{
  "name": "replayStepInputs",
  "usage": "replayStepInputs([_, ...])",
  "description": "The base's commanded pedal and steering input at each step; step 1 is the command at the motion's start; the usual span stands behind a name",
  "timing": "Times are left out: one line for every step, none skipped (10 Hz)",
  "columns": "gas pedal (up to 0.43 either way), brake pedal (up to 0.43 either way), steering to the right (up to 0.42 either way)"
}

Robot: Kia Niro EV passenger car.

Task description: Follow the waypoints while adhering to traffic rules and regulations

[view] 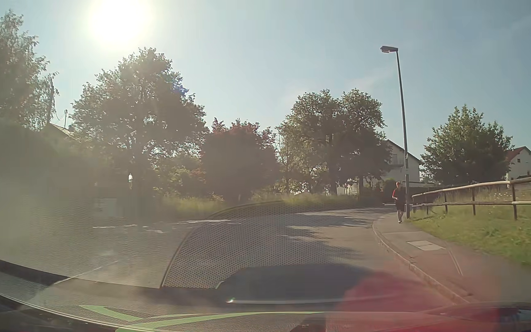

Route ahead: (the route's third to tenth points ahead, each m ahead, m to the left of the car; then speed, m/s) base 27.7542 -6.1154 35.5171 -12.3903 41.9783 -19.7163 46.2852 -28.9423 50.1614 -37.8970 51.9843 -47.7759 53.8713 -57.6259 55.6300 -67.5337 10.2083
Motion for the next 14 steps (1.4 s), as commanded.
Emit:
replayStepInputs([0.059,0.000,0.049])
replayStepInputs([0.059,0.000,0.053])
replayStepInputs([0.059,0.000,0.056])
replayStepInputs([0.067,0.000,0.059])
replayStepInputs([0.067,0.000,0.063])
replayStepInputs([0.067,0.000,0.067])
replayStepInputs([0.079,0.000,0.070])
replayStepInputs([0.079,0.000,0.073])
replayStepInputs([0.079,0.000,0.074])
replayStepInputs([0.087,0.000,0.078])
replayStepInputs([0.087,0.000,0.081])
replayStepInputs([0.087,0.000,0.086])
replayStepInputs([0.087,0.000,0.088])
replayStepInputs([0.087,0.000,0.089])
